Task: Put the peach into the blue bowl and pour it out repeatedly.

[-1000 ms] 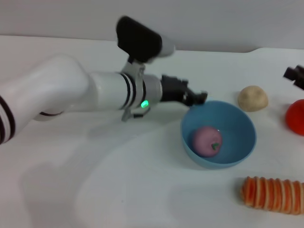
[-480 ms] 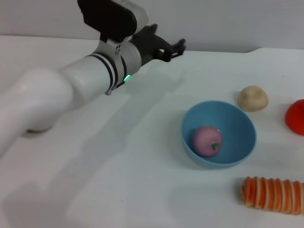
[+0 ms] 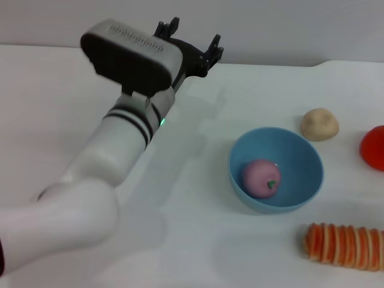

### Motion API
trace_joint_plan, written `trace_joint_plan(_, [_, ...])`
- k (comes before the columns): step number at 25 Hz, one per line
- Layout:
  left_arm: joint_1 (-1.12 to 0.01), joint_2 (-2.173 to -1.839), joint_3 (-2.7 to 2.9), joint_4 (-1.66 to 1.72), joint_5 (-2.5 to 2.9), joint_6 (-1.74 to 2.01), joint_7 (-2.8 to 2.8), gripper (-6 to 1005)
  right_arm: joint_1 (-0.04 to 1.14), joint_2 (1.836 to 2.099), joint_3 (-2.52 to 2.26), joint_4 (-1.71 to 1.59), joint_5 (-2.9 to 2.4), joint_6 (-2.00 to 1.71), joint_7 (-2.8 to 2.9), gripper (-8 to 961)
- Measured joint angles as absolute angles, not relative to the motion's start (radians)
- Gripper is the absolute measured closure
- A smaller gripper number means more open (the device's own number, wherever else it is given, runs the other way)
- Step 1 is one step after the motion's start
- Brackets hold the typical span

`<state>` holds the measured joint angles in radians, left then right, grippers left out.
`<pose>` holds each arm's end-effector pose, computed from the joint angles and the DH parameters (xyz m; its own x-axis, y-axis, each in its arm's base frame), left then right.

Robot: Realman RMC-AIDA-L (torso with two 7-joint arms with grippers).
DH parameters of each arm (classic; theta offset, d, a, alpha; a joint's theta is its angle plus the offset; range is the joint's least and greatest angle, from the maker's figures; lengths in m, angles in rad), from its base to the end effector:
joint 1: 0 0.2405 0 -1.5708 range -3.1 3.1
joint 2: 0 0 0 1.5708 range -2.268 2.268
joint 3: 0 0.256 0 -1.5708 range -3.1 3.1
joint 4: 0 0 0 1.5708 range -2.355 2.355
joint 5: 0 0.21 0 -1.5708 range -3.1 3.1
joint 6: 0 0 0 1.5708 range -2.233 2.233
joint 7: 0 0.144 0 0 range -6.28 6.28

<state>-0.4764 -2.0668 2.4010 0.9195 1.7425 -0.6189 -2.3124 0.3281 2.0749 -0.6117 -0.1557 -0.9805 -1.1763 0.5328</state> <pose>-0.1747 0.3627 -0.0961 0.8333 0.0567 0.5500 0.5332 -0.3451 -0.7724 0.3835 0.2953 0.0221 0.6350 -0.0657 -0.7697 -0.7710 -0.1154 -0.6263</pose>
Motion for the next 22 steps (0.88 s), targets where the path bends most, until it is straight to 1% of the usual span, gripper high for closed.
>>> trace_joint_plan(1, [-0.474,-2.066,2.433,0.891,1.825,-0.665,-2.456,184,0.328,2.076,-0.612,-0.14,-0.977,-1.178,0.523,284])
trace_joint_plan(8, [-0.469,-2.067,2.465,0.78,2.021,-0.705,-2.833,183,0.323,2.077,-0.557,-0.073,-0.976,-1.183,0.517,284])
trace_joint_plan(15, [-0.443,-2.069,2.552,0.725,2.041,-0.851,-2.874,184,0.319,2.081,-0.475,-0.04,-0.975,-1.2,0.513,284])
trace_joint_plan(22, [-0.443,-2.073,2.556,0.691,2.035,-0.852,-2.877,182,0.323,2.082,-0.469,-0.002,-0.974,-1.25,0.392,284])
